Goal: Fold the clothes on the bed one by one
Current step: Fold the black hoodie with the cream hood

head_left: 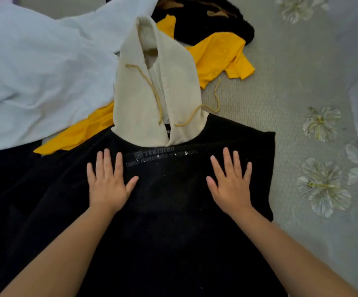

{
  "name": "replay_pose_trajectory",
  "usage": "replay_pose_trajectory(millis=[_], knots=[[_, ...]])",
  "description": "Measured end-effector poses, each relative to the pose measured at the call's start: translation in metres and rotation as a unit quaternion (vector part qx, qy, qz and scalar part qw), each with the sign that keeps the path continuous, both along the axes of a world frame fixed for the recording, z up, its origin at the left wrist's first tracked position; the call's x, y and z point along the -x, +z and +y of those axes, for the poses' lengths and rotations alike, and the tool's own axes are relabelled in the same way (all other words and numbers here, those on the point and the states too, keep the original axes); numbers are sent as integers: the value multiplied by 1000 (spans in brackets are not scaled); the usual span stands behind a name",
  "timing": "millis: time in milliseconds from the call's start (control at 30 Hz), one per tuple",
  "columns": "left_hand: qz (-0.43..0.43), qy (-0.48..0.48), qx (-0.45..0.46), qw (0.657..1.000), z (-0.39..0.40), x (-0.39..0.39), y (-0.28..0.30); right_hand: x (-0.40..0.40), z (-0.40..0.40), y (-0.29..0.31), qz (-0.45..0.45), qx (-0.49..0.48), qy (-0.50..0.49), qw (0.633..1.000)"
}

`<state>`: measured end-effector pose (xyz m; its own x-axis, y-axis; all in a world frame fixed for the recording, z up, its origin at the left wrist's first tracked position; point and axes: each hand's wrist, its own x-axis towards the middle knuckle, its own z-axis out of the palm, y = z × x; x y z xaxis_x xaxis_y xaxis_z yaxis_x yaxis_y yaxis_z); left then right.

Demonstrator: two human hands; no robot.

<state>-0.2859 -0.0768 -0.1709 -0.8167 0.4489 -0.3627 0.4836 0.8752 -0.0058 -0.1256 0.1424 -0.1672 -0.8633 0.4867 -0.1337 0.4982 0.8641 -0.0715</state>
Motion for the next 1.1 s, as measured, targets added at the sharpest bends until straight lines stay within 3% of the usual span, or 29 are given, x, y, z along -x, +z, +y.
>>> replay_pose_trajectory(millis=[100,167,233,333,433,500,633,700,933,1000,1100], knots=[[-4,-6,42,999,0,3,-10,-19,-24,-16,-107,64,10,992],[-27,-13,42,999,-2,7,-5,-21,-23,-24,-127,59,-7,990],[-45,-11,-4,999,-6,8,8,-16,-25,-22,-143,46,-12,989],[8,24,-131,991,-28,-8,35,-10,-37,-10,-157,51,-40,986],[58,89,-197,974,-73,-45,53,-10,-63,5,-118,73,-19,990],[74,133,-177,972,-113,-66,57,-12,-89,13,-72,102,25,992],[-8,286,-104,953,-183,-85,53,-4,-149,32,7,148,135,980],[-27,319,-101,942,-203,-87,47,9,-177,38,23,124,198,972],[93,323,-314,888,-234,-39,67,57,-235,38,-117,80,232,962],[129,294,-323,890,-245,-7,85,70,-254,45,-120,84,228,963],[191,177,-318,912,-255,52,114,94,-285,48,-92,83,206,971]])
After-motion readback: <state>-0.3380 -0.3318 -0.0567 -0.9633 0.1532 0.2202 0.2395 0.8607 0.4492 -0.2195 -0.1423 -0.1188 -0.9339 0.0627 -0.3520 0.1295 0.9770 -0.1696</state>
